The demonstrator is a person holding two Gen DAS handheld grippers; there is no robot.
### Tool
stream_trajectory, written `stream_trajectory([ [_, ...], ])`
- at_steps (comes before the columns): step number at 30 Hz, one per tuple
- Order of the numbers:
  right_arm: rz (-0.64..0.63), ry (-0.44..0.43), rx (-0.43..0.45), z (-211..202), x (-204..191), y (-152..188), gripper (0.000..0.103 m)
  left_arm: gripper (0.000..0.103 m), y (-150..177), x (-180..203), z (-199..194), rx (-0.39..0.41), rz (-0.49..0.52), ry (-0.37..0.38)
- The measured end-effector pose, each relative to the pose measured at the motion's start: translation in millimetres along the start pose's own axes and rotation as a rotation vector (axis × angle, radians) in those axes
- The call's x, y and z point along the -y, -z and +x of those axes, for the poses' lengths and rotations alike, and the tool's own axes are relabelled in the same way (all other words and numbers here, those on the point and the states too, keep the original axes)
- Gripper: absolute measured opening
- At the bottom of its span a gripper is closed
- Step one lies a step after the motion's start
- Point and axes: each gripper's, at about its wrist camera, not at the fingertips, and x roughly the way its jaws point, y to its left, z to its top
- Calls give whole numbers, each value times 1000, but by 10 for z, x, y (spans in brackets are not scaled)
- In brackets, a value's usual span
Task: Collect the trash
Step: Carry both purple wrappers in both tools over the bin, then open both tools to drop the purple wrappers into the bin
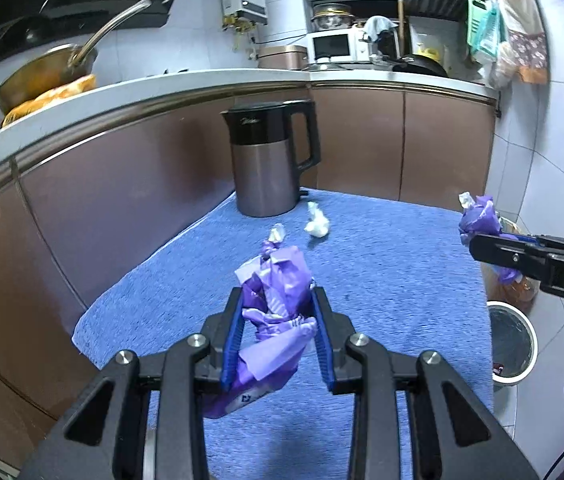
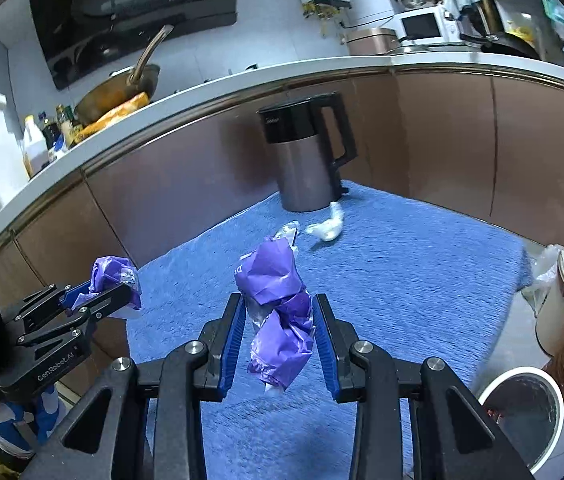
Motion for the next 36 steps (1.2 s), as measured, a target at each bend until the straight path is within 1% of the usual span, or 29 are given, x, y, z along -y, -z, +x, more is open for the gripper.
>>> stream_trajectory([
  [8,84,35,53,-377,476,106,32,30,-121,520,11,-1,89,29],
  [13,137,73,83,-613,815,207,32,30,-173,864,46,-7,145,58],
  [16,162,109,94,-740,1038,295,32,31,-214,1125,86,-16,179,90],
  [20,216,183,96,-897,1413,478,32,33,-300,1537,223,-60,211,187],
  [24,291,260,86,-1039,1851,695,32,33,-346,2062,464,-121,255,300],
  [30,403,357,32,-1106,2500,1064,32,33,-326,2848,958,-244,270,469],
  [36,482,409,-43,-978,2989,1383,32,34,-244,3457,1420,-341,260,551],
])
